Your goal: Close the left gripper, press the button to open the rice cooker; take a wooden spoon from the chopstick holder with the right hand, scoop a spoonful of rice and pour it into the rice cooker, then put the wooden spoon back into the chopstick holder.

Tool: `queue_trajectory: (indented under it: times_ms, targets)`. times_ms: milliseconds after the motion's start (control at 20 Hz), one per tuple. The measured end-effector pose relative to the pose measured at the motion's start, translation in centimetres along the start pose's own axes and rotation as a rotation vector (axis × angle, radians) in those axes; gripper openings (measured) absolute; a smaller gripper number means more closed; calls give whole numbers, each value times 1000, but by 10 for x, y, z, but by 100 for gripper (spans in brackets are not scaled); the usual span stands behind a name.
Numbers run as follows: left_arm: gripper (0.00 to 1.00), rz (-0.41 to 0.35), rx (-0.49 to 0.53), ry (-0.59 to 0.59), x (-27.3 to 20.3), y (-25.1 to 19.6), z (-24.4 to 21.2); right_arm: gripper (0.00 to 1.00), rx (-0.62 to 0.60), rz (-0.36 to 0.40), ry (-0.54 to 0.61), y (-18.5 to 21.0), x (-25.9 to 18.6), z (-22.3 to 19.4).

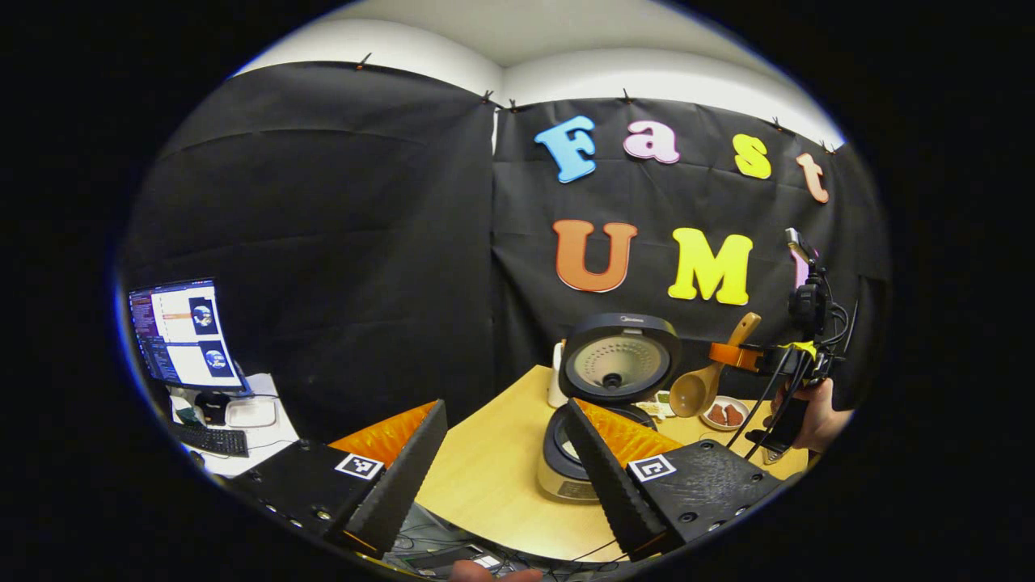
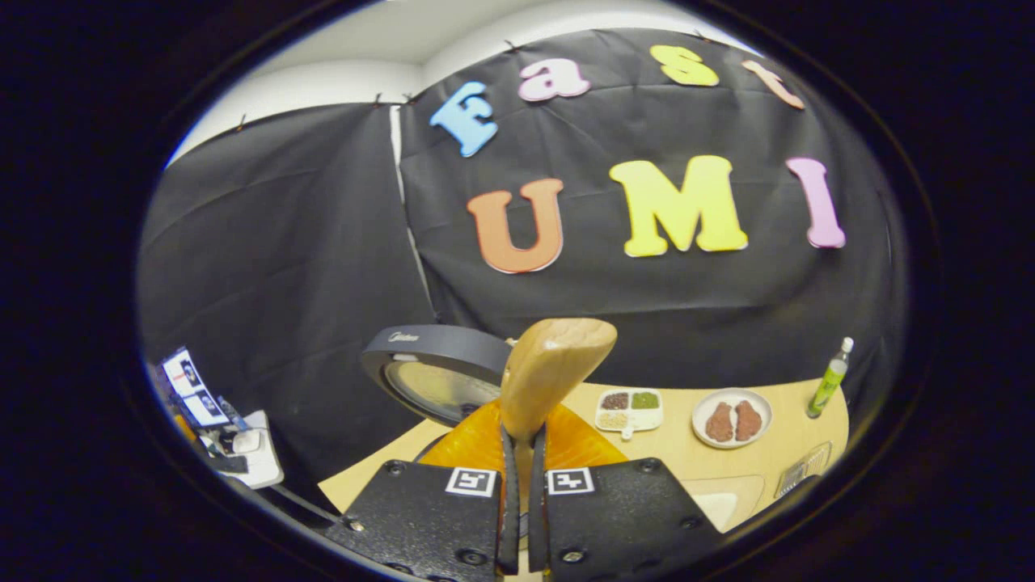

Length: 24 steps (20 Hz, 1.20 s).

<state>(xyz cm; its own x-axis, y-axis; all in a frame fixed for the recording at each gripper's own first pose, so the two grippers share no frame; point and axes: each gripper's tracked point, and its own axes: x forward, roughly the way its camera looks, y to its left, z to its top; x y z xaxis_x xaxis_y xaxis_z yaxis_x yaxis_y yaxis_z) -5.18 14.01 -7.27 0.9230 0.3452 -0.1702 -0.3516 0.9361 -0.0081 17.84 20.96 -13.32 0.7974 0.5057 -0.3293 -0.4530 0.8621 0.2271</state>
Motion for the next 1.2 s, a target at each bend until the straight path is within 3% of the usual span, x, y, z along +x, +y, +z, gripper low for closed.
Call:
queue_trajectory:
  times_ms: [400,600,850,1200]
  targets:
    - [95,-207,-13,4,33,-103,8,10,111,-269,-56,-168,-88,12]
    - [95,-271,6,8,44,-147,5,10,150,-416,-82,-256,-135,14]
    - [95,-300,8,32,53,-192,0,10,160,-538,-68,-344,-160,3]
    - [95,-266,50,59,55,-216,-12,10,199,-599,-10,-426,-137,-38]
